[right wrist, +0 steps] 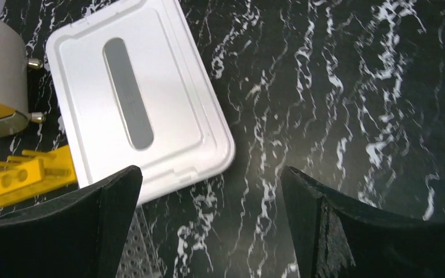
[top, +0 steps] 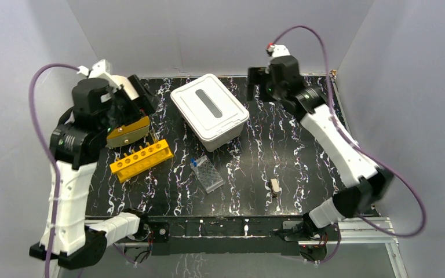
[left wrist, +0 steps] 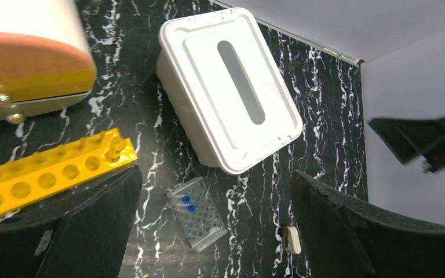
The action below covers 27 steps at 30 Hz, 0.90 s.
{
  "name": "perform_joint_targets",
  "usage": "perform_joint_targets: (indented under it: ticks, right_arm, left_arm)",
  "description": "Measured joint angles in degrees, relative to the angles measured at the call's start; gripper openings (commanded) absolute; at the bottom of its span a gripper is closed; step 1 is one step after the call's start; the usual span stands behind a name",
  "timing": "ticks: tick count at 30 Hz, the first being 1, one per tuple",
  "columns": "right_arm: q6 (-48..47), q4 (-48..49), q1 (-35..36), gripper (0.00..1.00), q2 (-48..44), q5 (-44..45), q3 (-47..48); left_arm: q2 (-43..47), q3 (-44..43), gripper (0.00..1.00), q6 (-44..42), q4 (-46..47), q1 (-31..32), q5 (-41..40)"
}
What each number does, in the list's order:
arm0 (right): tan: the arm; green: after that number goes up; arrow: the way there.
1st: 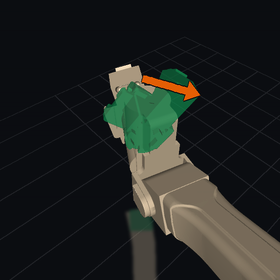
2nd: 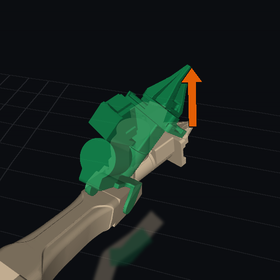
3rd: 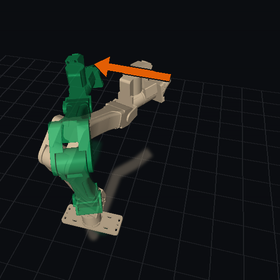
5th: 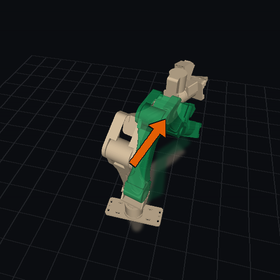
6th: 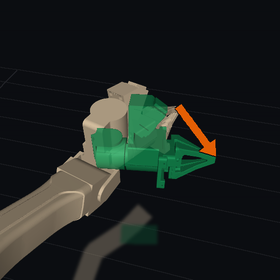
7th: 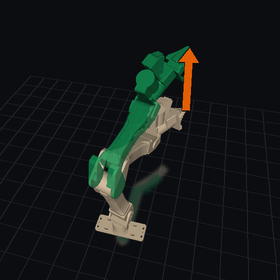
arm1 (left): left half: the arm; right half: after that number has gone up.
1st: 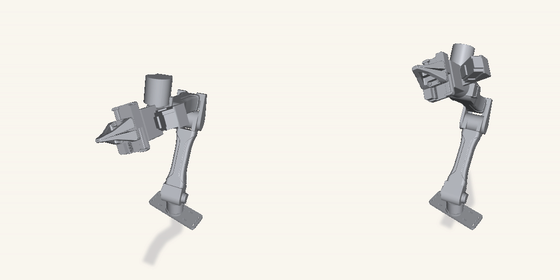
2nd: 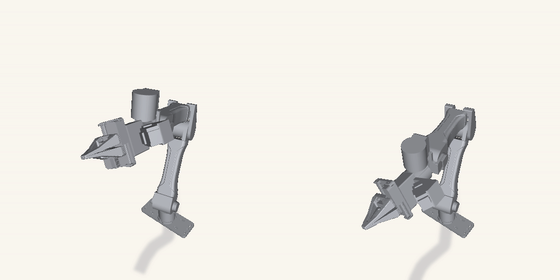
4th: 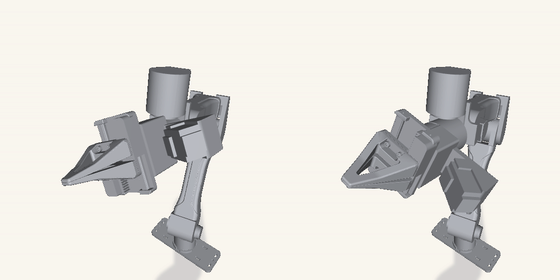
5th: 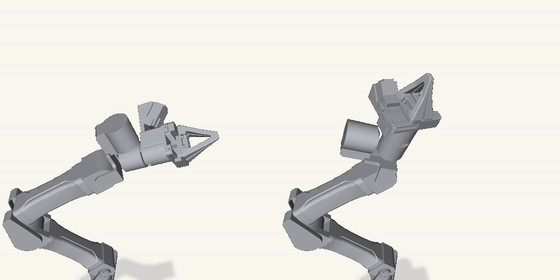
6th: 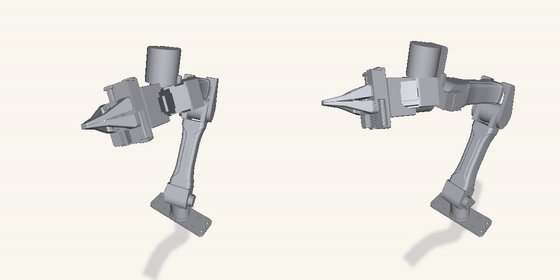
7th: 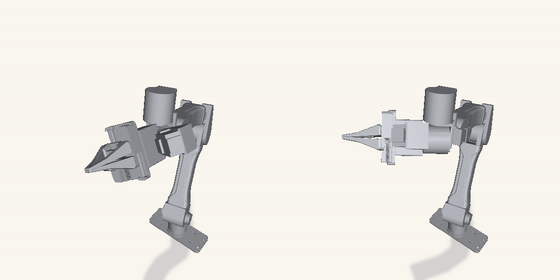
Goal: Organize the chemistry lab equipment
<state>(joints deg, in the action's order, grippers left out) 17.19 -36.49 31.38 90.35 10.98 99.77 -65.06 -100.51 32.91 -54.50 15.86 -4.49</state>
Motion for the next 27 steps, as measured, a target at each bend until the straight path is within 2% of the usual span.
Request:
perform_joint_targets:
  ticks: [4, 8, 14, 19, 27]
  right_arm:
    - [0.8, -1.3, 0.0, 0.99, -14.4, 4.9, -9.6]
    - [0.7, -2.6, 0.0, 0.99, -25.0, 10.4, -15.7]
    - [-0.8, -3.7, 0.0, 0.99, -38.6, 16.9, -18.6]
    - [-1.8, -4.1, 0.0, 0.99, -44.9, 19.6, -18.3]
    - [-2.6, -5.7, 0.0, 0.99, -46.1, 19.6, -18.3]
  left_arm:
    - [4.9, -1.0, 0.98, -0.6, -4.5, 0.0, -3.3]
    - [7.9, -2.3, 0.98, -1.5, -8.2, 0.0, -6.2]
    - [8.2, -7.3, 0.98, -2.3, -14.6, 0.0, -10.2]
    - [6.5, -14.6, 0.98, -2.6, -18.5, 0.0, -12.4]
    - [7.8, -17.5, 0.98, -3.0, -21.5, 0.0, -13.6]
